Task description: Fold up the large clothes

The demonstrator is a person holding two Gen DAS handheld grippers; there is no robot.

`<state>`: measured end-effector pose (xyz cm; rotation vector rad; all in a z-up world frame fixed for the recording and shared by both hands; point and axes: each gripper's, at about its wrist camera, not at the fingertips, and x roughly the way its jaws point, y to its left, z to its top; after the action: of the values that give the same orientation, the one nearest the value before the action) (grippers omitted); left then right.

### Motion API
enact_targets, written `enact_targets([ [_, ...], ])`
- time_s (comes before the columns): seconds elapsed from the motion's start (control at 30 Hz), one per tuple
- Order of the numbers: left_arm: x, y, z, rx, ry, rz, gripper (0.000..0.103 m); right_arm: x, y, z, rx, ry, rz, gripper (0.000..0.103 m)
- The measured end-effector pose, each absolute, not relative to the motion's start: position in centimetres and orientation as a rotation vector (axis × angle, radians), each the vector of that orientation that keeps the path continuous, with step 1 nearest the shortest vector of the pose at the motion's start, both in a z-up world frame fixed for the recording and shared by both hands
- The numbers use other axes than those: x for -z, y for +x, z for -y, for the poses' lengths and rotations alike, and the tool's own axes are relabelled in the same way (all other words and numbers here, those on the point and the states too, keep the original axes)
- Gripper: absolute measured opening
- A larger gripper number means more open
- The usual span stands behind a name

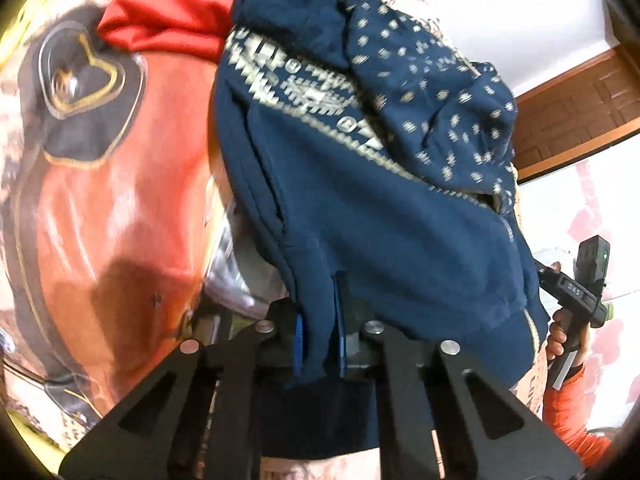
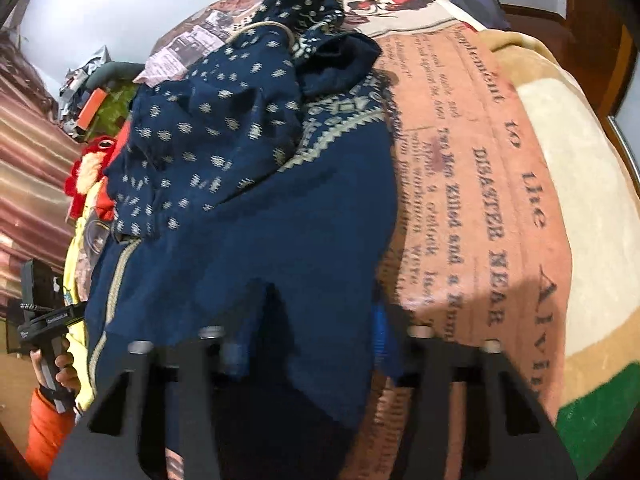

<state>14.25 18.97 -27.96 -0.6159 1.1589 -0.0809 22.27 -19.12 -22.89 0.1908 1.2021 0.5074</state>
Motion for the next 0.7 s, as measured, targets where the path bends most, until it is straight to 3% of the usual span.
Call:
enact_targets([
  [0.03, 27.3, 14.4, -18.8, 0.083, -0.603, -1.144, 0.010, 22.7, 22.3, 18.9, -0.522, 0.204, -1.202, 0.016],
  [0.13, 24.7, 15.0, -18.7, 0.096, -0.586, -1.078, 0.008, 21.9, 23.0, 18.7, -0.538, 0.220, -1.190, 0.012],
  [0.43, 16.2, 19.4, -22.1, 0.097, -0.623, -0.833, 0.007, 14.7, 25.8, 16.9, -0.615, 0.228, -0.976, 0.011],
  [0.7, 13.5, 29.5, -25.6, -0.032, -0.565, -0.729, 0.006, 11.4, 35.4, 14.8, -0.540, 0.275, -0.868, 0.011],
])
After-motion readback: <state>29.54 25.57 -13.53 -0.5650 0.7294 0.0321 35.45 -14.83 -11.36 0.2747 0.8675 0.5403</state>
